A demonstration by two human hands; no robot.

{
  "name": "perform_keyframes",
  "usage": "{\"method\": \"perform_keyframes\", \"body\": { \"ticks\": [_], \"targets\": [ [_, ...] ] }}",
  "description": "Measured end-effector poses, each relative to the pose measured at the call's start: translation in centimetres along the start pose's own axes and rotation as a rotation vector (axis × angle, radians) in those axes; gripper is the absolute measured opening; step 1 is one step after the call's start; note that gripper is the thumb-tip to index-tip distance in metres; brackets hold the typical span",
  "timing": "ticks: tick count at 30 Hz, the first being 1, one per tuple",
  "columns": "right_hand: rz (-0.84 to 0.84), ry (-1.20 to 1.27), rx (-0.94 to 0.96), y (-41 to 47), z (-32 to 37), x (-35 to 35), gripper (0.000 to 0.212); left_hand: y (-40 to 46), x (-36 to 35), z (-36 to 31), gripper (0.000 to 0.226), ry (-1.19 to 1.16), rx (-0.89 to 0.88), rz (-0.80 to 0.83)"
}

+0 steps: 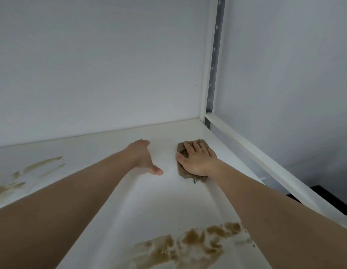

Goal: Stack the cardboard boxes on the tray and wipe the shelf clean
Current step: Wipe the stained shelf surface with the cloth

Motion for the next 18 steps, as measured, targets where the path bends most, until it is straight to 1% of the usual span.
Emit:
{"method": "perform_keyframes", "body": {
  "ticks": [2,4,6,8,13,16,18],
  "targets": [
    [0.003,-0.037,0.001,1.1,-0.3,0.4,0.068,1.0,0.1,-0.1,0.103,-0.054,-0.014,0.011],
    [0.004,-0.068,0.008,2.1,-0.6,0.8,0.068,2.2,0.1,-0.4,0.085,-0.100,-0.040,-0.039],
    [0.002,-0.084,0.011,3.1,-0.9,1.1,0.066,3.4,-0.5,-0.7,0.074,0.059,-0.041,-0.105],
    [-0.003,-0.101,0.009,4.0,-1.1,1.4,0.064,4.6,-1.8,-0.6,0.072,0.167,-0.027,-0.098],
    [-0.029,-0.120,-0.026,7.0,-2.2,2.5,0.059,5.7,-3.4,-0.1,0.070,0.225,0.041,-0.023],
    [-0.061,-0.116,-0.103,8.7,-2.5,3.1,0.058,5.8,-3.1,-0.2,0.070,0.175,0.042,-0.013],
    [-0.075,-0.117,-0.127,9.5,-2.0,3.2,0.058,6.0,-2.9,-0.2,0.069,0.072,0.033,-0.016]
  ]
}}
Point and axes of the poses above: each hand's wrist, its own y-axis towards the middle knuckle, its own x-axis out of the back of the hand, z = x × y, the point moved 7 cm from there along y, towards the middle knuckle, and after that the axes turned 5 degrees about z, right-handed, at the moved point
